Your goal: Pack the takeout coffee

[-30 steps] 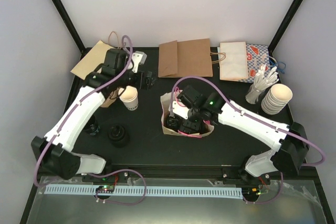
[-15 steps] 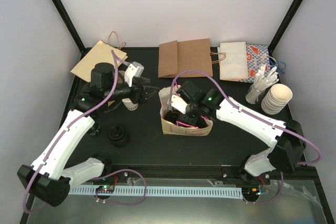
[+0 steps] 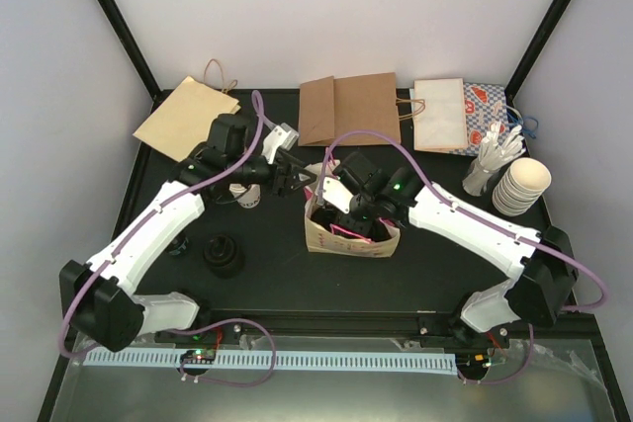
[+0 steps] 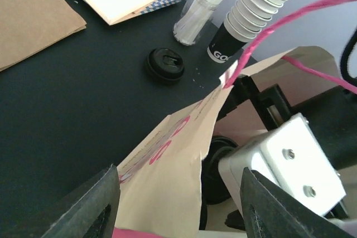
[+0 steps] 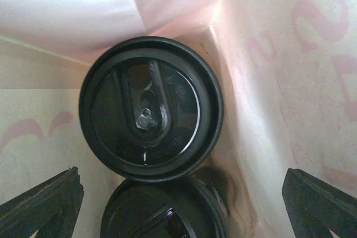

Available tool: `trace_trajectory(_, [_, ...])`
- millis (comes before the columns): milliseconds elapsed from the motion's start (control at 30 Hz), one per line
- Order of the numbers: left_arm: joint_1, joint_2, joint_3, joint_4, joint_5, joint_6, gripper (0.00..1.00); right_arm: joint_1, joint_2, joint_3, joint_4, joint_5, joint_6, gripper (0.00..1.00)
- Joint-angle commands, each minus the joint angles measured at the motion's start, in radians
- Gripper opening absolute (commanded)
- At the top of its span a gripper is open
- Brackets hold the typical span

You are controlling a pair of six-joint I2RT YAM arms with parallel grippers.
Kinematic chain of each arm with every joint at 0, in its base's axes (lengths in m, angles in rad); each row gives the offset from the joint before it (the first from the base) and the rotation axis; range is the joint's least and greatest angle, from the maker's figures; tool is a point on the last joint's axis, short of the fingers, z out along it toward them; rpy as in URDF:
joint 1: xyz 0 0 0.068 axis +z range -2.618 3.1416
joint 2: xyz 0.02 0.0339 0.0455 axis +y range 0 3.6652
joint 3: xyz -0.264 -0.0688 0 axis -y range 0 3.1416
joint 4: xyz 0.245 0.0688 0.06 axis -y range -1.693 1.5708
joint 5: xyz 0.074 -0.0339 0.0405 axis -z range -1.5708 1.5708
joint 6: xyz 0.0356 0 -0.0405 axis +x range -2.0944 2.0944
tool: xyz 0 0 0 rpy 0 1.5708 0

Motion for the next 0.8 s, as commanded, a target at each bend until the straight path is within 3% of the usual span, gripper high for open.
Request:
trace_trajectory(0, [-0.013, 0.038, 0.069, -0.025, -0.045, 0.029, 0.60, -0.007, -0.045, 0.010, 0.043, -0.007, 0.008, 1.00])
trace_trajectory(500, [-0.013, 0.185, 0.203, -0.214, -0.177, 0.013, 0.54, -0.007, -0.215, -0.049, 0.198, -0.016, 0.007, 1.00])
trace_trajectory(767, [-0.014, 0.200, 0.220, -0.215, -0.175, -0.001, 0.54, -0.007, -0.331, -0.118, 0.343, -0.046, 0.042, 1.00])
